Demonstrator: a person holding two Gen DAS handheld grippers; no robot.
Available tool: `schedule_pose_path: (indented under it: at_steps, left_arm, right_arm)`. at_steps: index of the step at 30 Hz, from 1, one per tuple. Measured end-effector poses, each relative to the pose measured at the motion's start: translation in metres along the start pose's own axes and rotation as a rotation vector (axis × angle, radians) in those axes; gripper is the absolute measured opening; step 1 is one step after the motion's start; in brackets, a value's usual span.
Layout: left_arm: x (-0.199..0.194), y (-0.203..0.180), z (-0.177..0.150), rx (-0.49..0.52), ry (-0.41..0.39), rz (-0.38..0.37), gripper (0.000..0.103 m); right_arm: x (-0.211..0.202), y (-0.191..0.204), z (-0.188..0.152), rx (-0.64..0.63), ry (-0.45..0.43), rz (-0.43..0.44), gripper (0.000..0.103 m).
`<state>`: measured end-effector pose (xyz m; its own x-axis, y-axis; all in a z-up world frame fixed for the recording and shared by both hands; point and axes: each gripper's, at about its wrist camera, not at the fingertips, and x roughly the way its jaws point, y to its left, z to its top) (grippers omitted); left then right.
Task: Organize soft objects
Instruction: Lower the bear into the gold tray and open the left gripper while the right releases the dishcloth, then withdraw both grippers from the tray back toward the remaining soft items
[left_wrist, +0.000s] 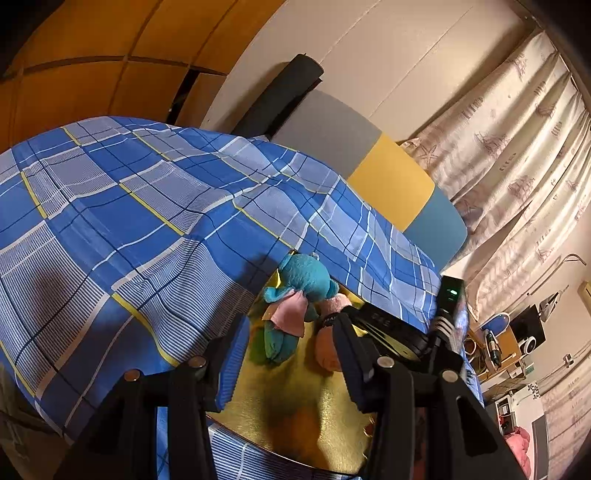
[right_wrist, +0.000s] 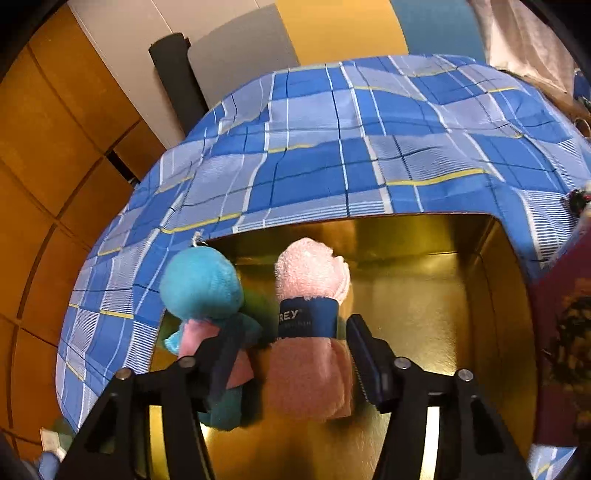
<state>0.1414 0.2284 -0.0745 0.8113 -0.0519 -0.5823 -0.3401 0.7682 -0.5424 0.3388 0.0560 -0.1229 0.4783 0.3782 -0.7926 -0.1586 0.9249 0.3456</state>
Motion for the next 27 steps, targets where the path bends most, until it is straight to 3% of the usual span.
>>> schedule_pose_path:
  at_steps: [8, 16, 21, 27]
  left_arm:
    - [-0.001, 0.005, 0.003, -0.021, -0.007, -0.012, 0.047]
    - [0.004, -0.003, -0.008, -0.009, 0.007, -0.014, 0.047]
    - [0.012, -0.037, -0.032, 0.094, 0.063, -0.085, 0.047]
    - [0.022, -0.088, -0.067, 0.210, 0.178, -0.232, 0.047]
  right_arm:
    - [-0.055, 0.007, -0.030, -0.084, -0.017, 0.098, 0.066]
    - [-0.153, -0.011, -0.075, -0.248, -0.187, 0.190, 0.070]
    - [-0.215, -0.046, -0.095, -0.319, -0.365, 0.149, 0.073]
    - [-0.257, -0.108, -0.099, -0.259, -0.488, 0.018, 0.082]
